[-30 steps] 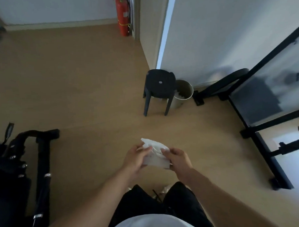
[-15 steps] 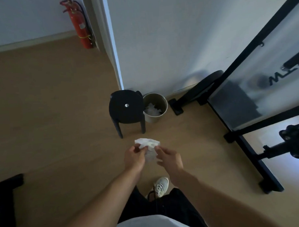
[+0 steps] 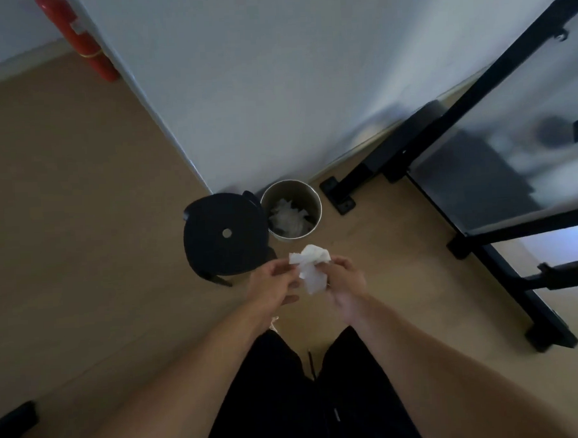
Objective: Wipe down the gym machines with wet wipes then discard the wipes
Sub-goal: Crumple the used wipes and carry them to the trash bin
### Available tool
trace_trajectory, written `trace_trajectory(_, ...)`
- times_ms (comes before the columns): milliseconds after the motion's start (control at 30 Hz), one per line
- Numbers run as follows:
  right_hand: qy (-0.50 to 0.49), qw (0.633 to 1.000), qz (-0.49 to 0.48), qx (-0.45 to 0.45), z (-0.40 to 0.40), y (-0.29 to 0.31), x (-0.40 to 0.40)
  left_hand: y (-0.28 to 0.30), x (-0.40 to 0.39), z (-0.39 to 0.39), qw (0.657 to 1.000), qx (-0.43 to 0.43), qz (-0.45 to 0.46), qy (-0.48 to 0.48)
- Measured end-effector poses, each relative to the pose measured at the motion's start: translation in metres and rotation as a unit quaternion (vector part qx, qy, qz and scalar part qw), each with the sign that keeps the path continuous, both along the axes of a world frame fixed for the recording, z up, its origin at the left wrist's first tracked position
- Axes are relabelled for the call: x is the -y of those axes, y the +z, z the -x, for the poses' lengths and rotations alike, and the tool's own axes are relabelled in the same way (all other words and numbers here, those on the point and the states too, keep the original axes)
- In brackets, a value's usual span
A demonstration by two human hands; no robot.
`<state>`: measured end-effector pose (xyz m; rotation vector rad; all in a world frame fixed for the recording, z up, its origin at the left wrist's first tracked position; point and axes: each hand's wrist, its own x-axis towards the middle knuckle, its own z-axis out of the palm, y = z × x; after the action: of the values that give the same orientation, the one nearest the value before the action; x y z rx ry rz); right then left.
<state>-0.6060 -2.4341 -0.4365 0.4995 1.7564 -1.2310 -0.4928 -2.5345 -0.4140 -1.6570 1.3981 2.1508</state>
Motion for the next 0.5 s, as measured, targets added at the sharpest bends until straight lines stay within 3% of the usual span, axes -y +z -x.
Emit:
trace_trajectory(233,-0.019,0.997,-0.057,0.045,0.065,-0.137,0.069,-0.112,0.076,0.045,0.993,0.056,0.099,-0.041)
trace_trajectory(500,-0.014,0.996,-0.074,0.04,0.111,-0.306,0.127,-0.233,0.101,0.083,0.994,0.058,0.086,-0.03)
